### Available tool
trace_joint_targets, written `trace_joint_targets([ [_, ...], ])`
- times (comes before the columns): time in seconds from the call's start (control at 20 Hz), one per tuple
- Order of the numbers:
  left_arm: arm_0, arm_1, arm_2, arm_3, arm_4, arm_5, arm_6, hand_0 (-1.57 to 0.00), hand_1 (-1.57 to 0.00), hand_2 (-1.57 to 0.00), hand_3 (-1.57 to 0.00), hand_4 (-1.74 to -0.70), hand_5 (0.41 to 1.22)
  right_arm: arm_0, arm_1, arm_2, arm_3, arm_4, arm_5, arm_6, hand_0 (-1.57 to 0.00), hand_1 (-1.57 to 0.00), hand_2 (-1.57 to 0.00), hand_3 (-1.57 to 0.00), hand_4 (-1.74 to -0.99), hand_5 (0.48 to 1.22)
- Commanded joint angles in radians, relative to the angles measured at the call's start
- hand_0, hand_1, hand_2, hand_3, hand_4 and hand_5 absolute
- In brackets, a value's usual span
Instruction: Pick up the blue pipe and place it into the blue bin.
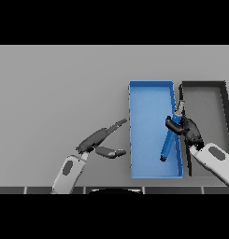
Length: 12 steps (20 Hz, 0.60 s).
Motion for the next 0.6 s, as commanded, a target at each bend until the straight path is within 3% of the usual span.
trace_joint_targets([
  [0.0,0.002,0.002,-0.001,-0.006,0.001,0.0,-0.007,0.0,0.0,0.0,0.0,-0.89,0.426,-0.032,-0.008,0.045,0.011,-0.016,0.002,0.0,-0.1,-0.09,-0.09,-0.05,-1.071,0.868],
  [0.3,0.008,0.008,0.001,0.0,-0.007,0.003,-0.007,0.0,0.0,0.0,0.0,-0.89,0.429,-0.088,-0.027,0.136,0.037,-0.012,0.018,0.0,-0.03,-0.02,-0.02,-0.01,-1.036,0.713],
  [0.55,0.016,0.01,-0.003,-0.011,-0.005,0.0,-0.01,0.0,0.0,0.0,0.0,-0.89,0.431,-0.116,-0.016,0.155,0.05,-0.02,0.027,-0.001,-0.01,-0.01,-0.01,0.0,-1.022,0.665],
])
